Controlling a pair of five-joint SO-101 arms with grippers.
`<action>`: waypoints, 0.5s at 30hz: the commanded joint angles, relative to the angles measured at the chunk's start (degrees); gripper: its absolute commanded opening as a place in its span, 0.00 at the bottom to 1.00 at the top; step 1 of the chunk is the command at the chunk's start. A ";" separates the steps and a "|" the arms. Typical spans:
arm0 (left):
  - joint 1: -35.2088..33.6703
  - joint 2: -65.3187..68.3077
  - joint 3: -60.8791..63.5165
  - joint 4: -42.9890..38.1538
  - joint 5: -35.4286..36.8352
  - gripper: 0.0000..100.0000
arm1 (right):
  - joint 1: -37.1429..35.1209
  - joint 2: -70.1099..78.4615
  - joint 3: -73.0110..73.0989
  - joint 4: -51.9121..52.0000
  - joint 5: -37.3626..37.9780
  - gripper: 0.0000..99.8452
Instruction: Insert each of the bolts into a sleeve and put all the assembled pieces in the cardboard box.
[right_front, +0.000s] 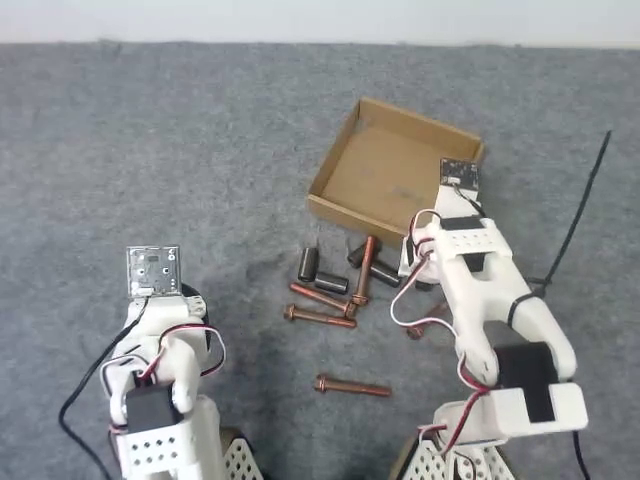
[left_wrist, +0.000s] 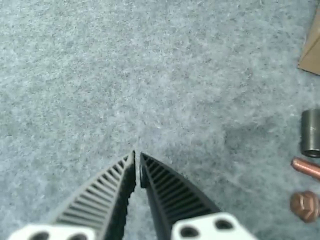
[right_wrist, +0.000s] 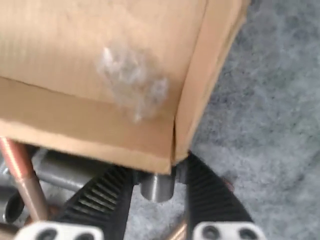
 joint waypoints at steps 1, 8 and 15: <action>-0.35 -0.88 -0.75 -1.14 -0.53 0.01 | 0.04 0.04 -4.48 2.33 5.01 0.01; -0.26 -0.88 -0.75 -1.14 -0.35 0.01 | 2.77 -5.32 -5.19 9.63 6.24 0.01; 0.88 -0.97 1.71 -8.09 4.22 0.01 | 6.99 -9.27 0.26 4.09 10.90 0.01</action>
